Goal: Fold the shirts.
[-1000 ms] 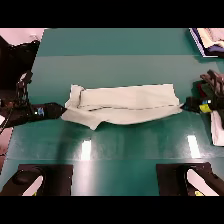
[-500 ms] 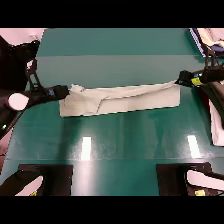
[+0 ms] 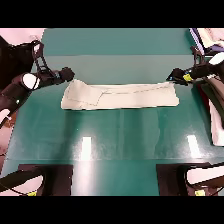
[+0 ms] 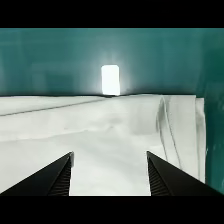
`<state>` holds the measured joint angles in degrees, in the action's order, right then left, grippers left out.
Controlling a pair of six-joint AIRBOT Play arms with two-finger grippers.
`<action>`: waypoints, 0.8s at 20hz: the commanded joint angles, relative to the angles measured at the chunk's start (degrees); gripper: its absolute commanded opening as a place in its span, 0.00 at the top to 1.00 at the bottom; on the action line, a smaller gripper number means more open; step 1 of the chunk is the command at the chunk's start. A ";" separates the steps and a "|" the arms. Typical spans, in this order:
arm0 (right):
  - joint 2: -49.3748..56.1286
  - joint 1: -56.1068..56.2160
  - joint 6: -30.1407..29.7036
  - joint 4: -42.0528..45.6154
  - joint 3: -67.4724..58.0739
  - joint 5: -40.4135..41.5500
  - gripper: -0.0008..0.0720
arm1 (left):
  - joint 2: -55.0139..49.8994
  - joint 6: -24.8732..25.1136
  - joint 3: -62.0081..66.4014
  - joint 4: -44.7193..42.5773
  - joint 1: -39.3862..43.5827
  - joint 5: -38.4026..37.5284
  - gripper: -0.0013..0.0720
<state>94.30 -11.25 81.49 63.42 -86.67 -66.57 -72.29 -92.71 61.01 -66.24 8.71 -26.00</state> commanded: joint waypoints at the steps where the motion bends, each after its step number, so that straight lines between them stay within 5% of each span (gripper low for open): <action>1: 3.21 -2.60 0.00 -0.96 -4.85 -7.69 0.26 | -1.03 0.15 4.57 -0.87 -0.07 -3.61 0.40; 4: 5.35 -7.30 -1.75 -1.01 -6.99 -16.79 0.26 | -1.03 1.20 7.37 -0.76 -0.04 -12.46 0.42; 5: 6.43 -8.90 -2.21 -0.98 -6.99 -19.04 0.26 | -1.03 2.14 7.43 -0.61 -0.04 -15.23 0.74; 6: 7.72 -10.38 -2.51 -0.96 -6.99 -20.68 0.26 | -1.05 4.04 7.43 -0.66 -0.04 -17.90 0.93; 10: 13.09 -14.32 -4.20 -6.47 -7.02 -22.23 0.26 | -1.03 5.33 7.43 -0.66 -0.04 -24.98 0.93; 16: 18.16 -12.37 -5.79 -11.39 -7.02 -21.97 0.28 | -1.18 5.14 7.43 0.61 -0.04 -25.94 0.94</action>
<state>109.97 -24.64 76.58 53.89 -93.67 -88.01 -73.36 -87.77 68.38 -66.57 8.71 -50.30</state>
